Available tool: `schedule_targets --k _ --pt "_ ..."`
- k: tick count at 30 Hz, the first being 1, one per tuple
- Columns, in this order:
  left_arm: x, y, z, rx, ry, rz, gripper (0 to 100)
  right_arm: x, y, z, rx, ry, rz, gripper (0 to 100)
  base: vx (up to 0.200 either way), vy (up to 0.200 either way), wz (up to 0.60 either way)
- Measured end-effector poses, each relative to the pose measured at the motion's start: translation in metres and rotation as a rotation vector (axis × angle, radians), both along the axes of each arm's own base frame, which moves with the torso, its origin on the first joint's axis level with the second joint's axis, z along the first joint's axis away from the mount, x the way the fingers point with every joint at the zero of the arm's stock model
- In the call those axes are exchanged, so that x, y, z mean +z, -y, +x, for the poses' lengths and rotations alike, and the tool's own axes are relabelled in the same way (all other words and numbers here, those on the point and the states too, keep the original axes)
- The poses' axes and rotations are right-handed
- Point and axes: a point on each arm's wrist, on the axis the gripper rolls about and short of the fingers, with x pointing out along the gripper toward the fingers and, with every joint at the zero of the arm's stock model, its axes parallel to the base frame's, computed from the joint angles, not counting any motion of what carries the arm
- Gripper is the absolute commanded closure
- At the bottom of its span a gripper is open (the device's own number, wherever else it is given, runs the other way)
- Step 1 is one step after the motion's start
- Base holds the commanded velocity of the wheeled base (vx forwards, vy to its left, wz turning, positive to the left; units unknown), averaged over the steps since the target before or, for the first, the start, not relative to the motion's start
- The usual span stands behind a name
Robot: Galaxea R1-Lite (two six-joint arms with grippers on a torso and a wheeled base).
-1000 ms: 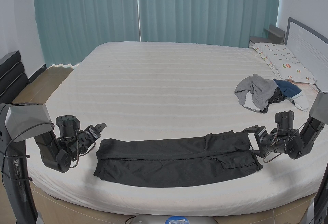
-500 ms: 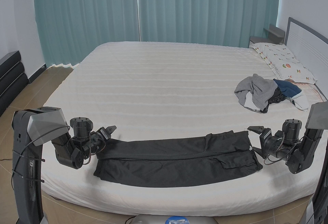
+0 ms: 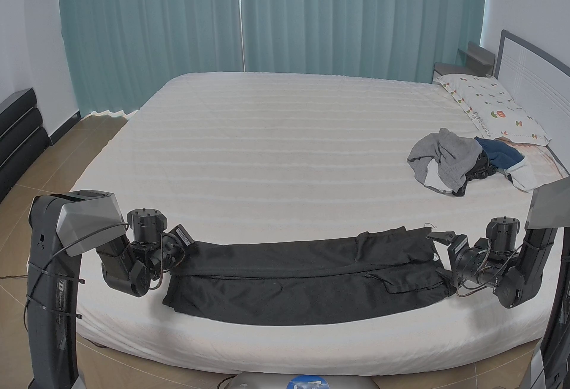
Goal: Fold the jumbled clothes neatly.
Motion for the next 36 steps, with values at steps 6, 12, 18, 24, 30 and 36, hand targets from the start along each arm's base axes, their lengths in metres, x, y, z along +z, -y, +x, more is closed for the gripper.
schedule_targets --k 6,12,18,24,30,36 --pt "0.001 -0.005 0.006 0.025 0.018 0.002 100 -0.001 0.0 0.0 0.001 -0.004 -0.001 0 0.0 0.0 0.0" --pt "0.001 -0.007 0.01 0.029 0.031 0.0 100 -0.002 0.0 -0.001 0.002 -0.007 -0.001 0 0.0 0.0 0.0" --pt "0.0 -0.008 0.008 0.02 0.023 -0.004 0 -0.002 -0.001 -0.001 0.002 -0.007 -0.001 0 0.0 0.0 0.0" --pt "0.001 -0.012 0.007 0.028 0.02 0.001 0 -0.002 -0.001 -0.001 0.002 -0.006 -0.003 0 0.0 0.0 0.0" --pt "0.016 -0.027 0.001 0.014 0.026 -0.026 0 -0.002 -0.001 -0.001 0.003 -0.008 -0.004 0 0.0 0.0 0.0" --pt "0.031 -0.033 -0.017 -0.178 0.01 -0.122 0 -0.002 -0.001 -0.001 0.005 -0.007 -0.006 0 0.0 0.0 0.0"
